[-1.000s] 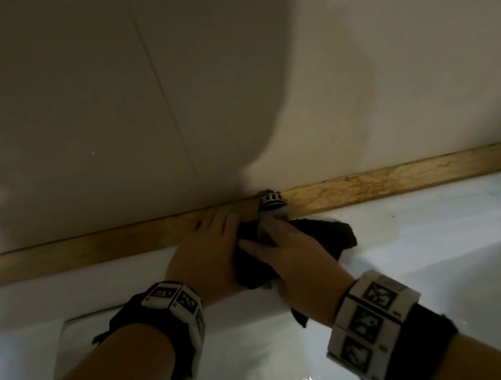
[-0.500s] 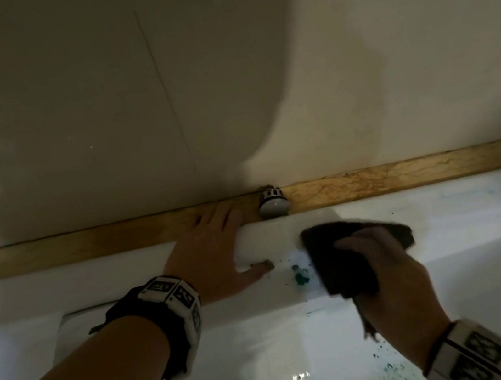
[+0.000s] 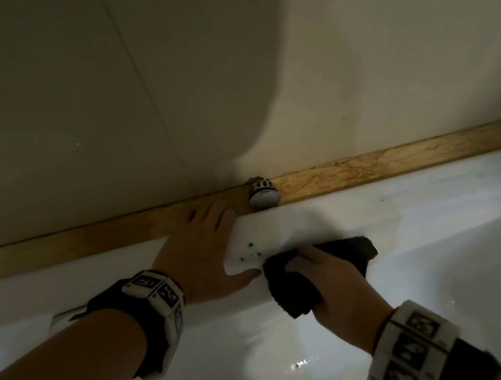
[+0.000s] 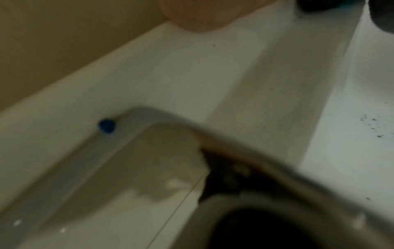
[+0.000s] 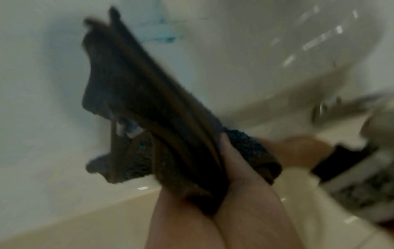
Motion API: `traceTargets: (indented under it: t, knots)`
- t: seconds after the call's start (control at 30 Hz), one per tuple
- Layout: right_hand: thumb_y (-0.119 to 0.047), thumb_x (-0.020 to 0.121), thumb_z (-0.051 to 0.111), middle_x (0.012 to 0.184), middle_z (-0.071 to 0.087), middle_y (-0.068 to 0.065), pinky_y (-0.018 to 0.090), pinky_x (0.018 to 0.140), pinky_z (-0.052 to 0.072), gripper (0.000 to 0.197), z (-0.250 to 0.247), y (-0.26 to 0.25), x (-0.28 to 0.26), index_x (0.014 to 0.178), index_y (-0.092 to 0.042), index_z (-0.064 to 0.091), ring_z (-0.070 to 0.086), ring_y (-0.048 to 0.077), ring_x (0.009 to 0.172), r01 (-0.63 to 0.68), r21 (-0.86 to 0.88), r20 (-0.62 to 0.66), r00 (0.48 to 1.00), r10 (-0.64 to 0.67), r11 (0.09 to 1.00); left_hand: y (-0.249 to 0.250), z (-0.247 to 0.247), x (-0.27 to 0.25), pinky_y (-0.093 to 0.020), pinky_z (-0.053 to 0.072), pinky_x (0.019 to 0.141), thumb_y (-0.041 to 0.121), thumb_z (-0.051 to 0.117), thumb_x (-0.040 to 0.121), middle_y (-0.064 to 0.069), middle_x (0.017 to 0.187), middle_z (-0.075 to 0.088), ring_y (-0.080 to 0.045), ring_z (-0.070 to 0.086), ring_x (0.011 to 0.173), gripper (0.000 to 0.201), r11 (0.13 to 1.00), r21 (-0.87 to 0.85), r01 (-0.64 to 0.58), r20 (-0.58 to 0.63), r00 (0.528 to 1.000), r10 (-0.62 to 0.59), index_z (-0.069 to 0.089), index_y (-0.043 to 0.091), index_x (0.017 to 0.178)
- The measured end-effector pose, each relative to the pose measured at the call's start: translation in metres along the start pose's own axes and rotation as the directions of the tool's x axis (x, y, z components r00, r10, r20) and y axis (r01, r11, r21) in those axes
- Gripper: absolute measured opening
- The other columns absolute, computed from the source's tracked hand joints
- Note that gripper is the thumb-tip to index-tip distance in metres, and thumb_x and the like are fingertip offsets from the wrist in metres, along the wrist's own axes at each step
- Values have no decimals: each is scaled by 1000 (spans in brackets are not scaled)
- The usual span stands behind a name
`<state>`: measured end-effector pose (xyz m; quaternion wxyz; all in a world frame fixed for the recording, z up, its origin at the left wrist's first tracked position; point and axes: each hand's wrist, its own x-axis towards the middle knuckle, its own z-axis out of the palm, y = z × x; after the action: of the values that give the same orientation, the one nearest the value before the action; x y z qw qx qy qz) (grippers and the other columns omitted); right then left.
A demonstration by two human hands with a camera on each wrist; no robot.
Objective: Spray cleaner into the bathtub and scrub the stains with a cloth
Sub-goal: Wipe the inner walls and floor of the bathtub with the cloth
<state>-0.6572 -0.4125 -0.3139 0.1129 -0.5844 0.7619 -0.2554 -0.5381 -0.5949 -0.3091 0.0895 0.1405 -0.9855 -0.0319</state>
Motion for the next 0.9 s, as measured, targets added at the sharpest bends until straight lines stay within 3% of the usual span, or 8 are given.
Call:
traceTargets:
  t: [0.13,0.23,0.37,0.47,0.63,0.73,0.83,0.9]
  knots:
    - [-19,70,56,93,52,-8,-1,73,39,31,-21,-10,-2,100,-20,64,49,-2,78,-97,150,-378,914,148,984,0,0,0,-34,40,80,79,45,61,-1,98,51,-19,45,87,75,999,36,6,38,999,-7,46,16,101]
    - [-15,75,58,96,44,-11,-3,77,37,33,-18,-24,18,106,-8,66,43,-9,85,-20,157,-446,891,89,987,0,-2,1,-33,45,81,81,44,61,-1,99,52,-18,45,89,76,999,45,14,57,998,-16,48,16,101]
    - [-4,64,65,104,46,5,28,65,57,41,6,-26,43,104,-10,68,51,19,89,232,-162,-169,951,-259,959,1,-3,2,-31,29,70,72,49,61,-2,89,52,-18,39,79,65,1000,26,-16,8,1000,15,46,15,93]
    - [-16,74,45,106,39,6,29,62,55,41,3,-13,46,108,-11,67,42,21,89,411,-220,-24,904,-426,885,0,-3,3,-30,37,69,71,44,57,-2,87,52,-17,36,78,65,999,49,-13,4,1000,13,45,15,91]
    - [-11,77,41,106,45,6,28,64,51,38,4,2,47,100,-12,71,37,21,83,644,-321,143,757,-637,694,0,-2,2,-35,47,75,72,44,55,-6,95,56,-21,42,89,75,998,56,-13,36,999,11,45,12,100]
    - [-19,64,56,105,40,2,27,69,49,41,10,6,35,101,-17,72,36,19,82,645,-372,228,760,-609,667,0,-1,3,-37,34,80,75,54,51,-9,97,55,-24,42,90,84,997,77,-22,68,998,17,45,10,102]
    - [-12,39,79,103,38,1,23,64,55,81,19,13,15,117,-20,59,38,18,83,505,-237,271,855,-442,830,-1,-1,3,-35,30,79,80,58,46,-8,95,55,-23,41,89,90,997,72,-15,88,996,8,46,9,100]
    - [-9,40,83,103,41,0,25,65,57,89,19,12,8,122,-23,50,46,19,85,399,-140,271,895,-353,906,-1,-2,4,-35,30,80,83,58,45,-8,96,55,-22,42,90,92,998,58,-5,107,994,-2,46,10,100]
